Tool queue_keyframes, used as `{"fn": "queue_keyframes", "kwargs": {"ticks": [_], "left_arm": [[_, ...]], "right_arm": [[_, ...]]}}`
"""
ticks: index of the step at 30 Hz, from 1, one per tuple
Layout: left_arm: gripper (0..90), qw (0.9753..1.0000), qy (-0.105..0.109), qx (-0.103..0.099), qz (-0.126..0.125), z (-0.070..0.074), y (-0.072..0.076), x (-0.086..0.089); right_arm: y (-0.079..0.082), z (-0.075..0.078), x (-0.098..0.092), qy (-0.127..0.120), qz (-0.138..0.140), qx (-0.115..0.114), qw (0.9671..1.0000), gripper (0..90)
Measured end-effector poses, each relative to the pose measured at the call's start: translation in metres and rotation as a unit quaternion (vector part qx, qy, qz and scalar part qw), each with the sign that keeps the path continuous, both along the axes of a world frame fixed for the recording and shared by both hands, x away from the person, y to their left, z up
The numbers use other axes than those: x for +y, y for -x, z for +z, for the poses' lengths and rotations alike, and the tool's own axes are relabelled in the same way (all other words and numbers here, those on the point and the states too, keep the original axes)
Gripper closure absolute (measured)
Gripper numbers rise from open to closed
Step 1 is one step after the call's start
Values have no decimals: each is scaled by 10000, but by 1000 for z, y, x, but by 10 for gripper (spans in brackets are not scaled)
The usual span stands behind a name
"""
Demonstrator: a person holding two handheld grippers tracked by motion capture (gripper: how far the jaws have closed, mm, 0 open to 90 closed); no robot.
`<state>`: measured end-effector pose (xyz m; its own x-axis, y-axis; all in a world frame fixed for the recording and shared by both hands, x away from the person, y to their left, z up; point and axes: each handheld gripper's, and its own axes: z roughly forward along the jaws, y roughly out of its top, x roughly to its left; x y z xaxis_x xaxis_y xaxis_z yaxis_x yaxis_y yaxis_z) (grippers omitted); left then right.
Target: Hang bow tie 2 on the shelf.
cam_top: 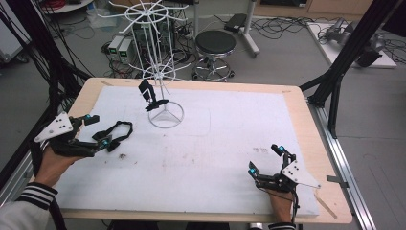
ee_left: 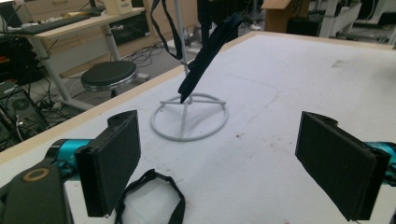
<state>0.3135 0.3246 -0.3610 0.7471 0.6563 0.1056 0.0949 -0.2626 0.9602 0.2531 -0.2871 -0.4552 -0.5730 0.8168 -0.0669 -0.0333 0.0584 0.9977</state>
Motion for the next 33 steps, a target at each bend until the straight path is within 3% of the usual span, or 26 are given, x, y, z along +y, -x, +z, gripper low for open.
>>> {"fn": "queue_keyframes", "kwargs": {"ticks": [7, 16, 23, 26, 30, 33], "left_arm": [[146, 9982, -512, 197, -223, 6, -11, 2], [146, 9914, -1150, 478, -392, 7, -23, 2], [147, 9867, -1405, 742, -352, 3, -36, 6], [149, 9840, -1531, 834, -379, -1, -41, 7], [157, 9773, -1836, 951, -460, -6, -47, 7], [173, 9744, -1958, 960, -552, -9, -50, 7]], "right_arm": [[0, 0, 0, 9, 1, -30, 10000, 11], [0, 0, 0, 28, -24, -49, 10000, 11], [0, 0, 0, 20, -31, -39, 10000, 11], [0, 0, 0, 16, -32, -36, 10000, 11], [0, 0, 1, 30, -33, -39, 10000, 11], [0, 0, 0, 58, -35, -53, 10000, 11]]}}
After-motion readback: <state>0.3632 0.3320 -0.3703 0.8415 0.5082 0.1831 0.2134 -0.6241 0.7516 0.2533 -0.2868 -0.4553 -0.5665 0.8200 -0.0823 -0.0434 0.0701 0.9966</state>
